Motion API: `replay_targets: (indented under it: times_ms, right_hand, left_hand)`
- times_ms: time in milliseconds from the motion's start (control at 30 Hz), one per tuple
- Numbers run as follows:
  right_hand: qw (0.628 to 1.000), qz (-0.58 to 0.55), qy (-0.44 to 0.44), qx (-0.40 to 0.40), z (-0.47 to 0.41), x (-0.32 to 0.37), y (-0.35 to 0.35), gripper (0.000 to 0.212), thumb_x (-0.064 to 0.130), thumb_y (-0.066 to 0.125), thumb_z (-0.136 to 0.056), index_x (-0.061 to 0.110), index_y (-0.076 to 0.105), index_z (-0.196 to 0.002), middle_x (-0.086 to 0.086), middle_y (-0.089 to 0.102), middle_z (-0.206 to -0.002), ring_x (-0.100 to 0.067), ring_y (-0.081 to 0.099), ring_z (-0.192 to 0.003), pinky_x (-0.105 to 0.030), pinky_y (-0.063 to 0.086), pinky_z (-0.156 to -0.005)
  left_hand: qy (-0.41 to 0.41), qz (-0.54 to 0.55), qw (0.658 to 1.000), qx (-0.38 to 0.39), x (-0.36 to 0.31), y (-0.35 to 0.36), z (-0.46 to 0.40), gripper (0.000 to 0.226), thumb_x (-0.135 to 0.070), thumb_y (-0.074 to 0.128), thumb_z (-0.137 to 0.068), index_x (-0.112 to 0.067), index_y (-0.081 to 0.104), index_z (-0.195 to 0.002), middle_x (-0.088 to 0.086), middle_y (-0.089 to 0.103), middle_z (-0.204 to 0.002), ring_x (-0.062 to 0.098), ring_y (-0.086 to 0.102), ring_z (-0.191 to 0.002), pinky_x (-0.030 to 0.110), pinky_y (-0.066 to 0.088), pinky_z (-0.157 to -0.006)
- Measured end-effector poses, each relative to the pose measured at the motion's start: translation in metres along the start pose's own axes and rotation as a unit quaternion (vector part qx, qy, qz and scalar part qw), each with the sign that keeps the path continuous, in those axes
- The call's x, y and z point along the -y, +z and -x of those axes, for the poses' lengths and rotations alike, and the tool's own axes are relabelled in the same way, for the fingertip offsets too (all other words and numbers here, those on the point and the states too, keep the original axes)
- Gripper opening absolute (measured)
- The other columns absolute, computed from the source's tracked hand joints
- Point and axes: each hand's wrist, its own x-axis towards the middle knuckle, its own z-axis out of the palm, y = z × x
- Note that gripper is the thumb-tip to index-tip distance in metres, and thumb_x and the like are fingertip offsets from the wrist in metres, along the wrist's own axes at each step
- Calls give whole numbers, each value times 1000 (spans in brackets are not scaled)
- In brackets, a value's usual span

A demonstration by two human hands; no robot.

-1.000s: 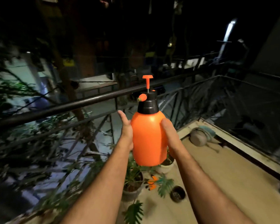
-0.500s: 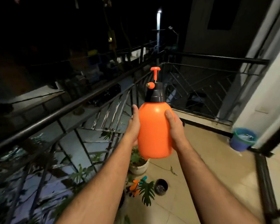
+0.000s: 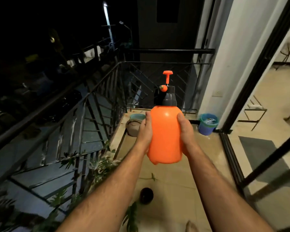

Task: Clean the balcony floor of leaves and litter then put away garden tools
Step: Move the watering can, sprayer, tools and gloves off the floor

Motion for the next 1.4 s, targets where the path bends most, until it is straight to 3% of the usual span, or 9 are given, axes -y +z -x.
replay_targets:
  times_ms: [133, 267, 367, 567, 767, 1100, 1233, 1400]
  right_hand:
    - [1000, 1, 9, -22, -53, 1, -42, 53, 66, 59, -75, 22, 66, -104, -3, 75, -100, -19, 72, -90, -47, 57, -85]
    - [999, 26, 13, -21, -119, 6, -99, 71, 82, 63, -61, 23, 67, -100, -12, 73, -106, -33, 69, -103, -58, 52, -94]
    - [999, 36, 19, 0, -169, 14, -142, 68, 80, 60, -66, 21, 68, -100, -19, 71, -109, -40, 66, -105, -61, 51, -94]
    - [998, 40, 47, 12, -258, 3, -191, 92, 89, 62, -65, 20, 58, -126, -9, 67, -122, -28, 66, -111, -59, 50, -97]
    - [997, 14, 61, 43, -331, -10, -194, 86, 87, 62, -65, 22, 61, -121, -14, 68, -120, -34, 65, -112, -60, 50, -98]
    - [994, 47, 85, 38, -499, -27, -171, 95, 95, 53, -62, 26, 57, -127, -6, 66, -124, -26, 65, -113, -55, 48, -101]
    - [993, 65, 90, 34, -555, -22, -158, 96, 98, 45, -62, 31, 54, -129, -1, 64, -126, -21, 64, -114, -52, 48, -102]
    - [992, 74, 80, 62, -617, -30, -135, 89, 99, 41, -62, 35, 58, -123, 0, 64, -127, -19, 63, -115, -53, 48, -102]
  left_hand:
    - [2, -3, 1000, 13, 5, 48, -51, 107, -103, 41, -53, -29, 56, -130, 3, 72, -115, 24, 70, -104, 53, 56, -90]
    - [-6, 10, 1000, 8, 12, 112, -104, 110, -104, 39, -51, -29, 57, -130, 4, 72, -114, 24, 70, -104, 53, 56, -91]
    - [-12, 20, 1000, 2, 12, 161, -140, 111, -104, 40, -50, -29, 59, -128, 4, 72, -114, 25, 70, -104, 53, 56, -91]
    - [-2, 1, 999, -38, 11, 217, -214, 102, -103, 37, -56, -27, 66, -117, 5, 74, -110, 25, 70, -103, 53, 55, -93]
    - [0, 11, 1000, -26, 11, 230, -290, 103, -101, 41, -56, -22, 66, -119, 9, 74, -110, 28, 71, -102, 56, 55, -92]
    - [7, 10, 998, -62, -11, 232, -452, 99, -100, 39, -58, -26, 67, -116, 9, 74, -108, 27, 71, -101, 55, 55, -93]
    - [2, 4, 998, -64, -27, 229, -504, 92, -100, 36, -58, -35, 64, -116, 4, 73, -110, 22, 71, -102, 52, 56, -92]
    - [-6, 12, 995, -102, -32, 215, -561, 100, -101, 36, -58, -29, 65, -120, 2, 73, -110, 20, 71, -102, 50, 56, -92]
